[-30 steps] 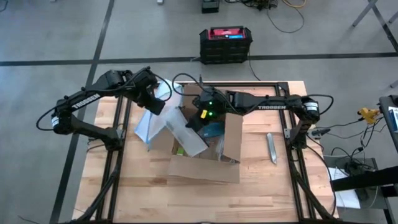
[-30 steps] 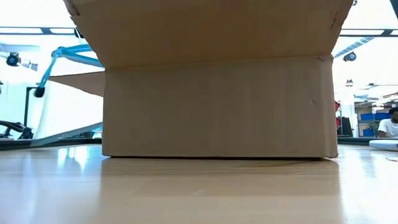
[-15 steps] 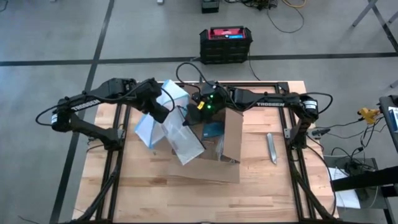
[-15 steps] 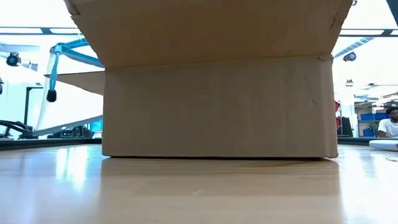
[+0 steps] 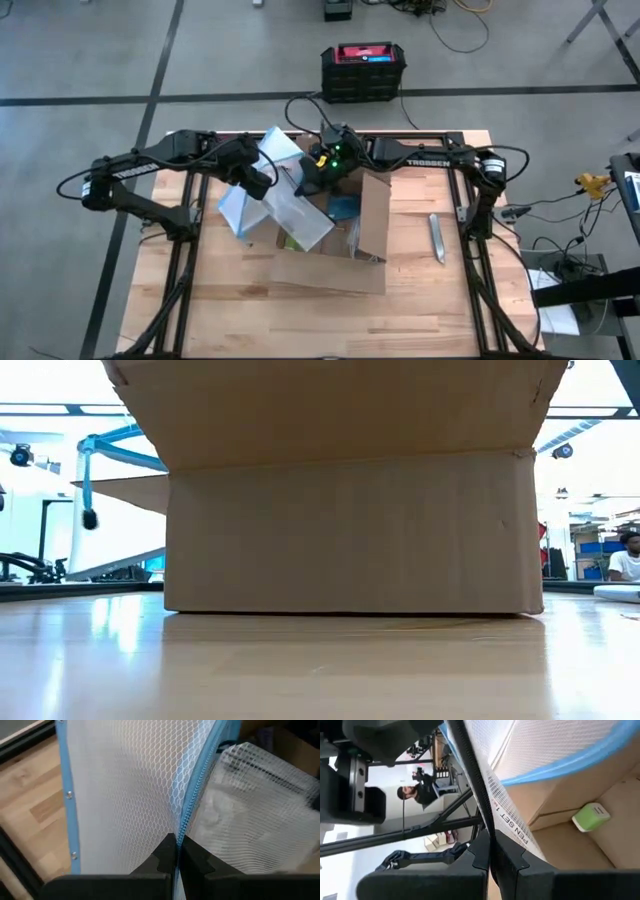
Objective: Unpack boxes
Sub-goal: Put the black zip bag into the blue zip bag
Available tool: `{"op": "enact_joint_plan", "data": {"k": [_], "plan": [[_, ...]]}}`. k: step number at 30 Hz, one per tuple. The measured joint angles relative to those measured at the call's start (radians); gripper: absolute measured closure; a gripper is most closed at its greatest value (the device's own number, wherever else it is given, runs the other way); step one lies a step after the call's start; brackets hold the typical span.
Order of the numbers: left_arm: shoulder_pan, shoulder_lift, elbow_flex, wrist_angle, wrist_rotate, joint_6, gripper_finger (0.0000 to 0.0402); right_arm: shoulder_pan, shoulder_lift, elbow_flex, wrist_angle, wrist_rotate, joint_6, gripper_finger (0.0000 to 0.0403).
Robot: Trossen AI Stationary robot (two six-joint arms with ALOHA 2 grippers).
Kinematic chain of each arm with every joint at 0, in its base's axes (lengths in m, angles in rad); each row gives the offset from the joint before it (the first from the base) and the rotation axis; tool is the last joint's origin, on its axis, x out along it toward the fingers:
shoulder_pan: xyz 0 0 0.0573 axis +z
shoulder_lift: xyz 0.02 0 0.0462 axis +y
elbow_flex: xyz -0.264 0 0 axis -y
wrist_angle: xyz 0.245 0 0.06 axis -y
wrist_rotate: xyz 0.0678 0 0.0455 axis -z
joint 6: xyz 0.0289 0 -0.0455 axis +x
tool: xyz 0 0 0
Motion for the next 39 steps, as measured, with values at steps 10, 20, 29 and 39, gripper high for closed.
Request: {"op": "enact_joint_plan", "data": {"k": [10, 20, 29, 39], "plan": [[-0.011, -0.006, 0.0, 0.004, -0.006, -0.01, 0.0401, -0.011, -0.013, -0.015, -0.037, -0.024, -0.017, 0.0403], [-0.048, -0.006, 0.0, 0.016, -0.033, -0.062, 0.0401, -0.044, -0.011, -0.025, 0.172, 0.288, 0.059, 0.0403], [-0.049, -0.005, 0.0, 0.089, -0.04, -0.061, 0.0401, 0.026, -0.001, -0.026, 0.258, 0.585, 0.129, 0.0403], [-0.052, -0.005, 0.0, 0.117, -0.025, -0.051, 0.0401, 0.1, 0.041, -0.026, 0.301, 0.88, 0.067, 0.0403]]}}
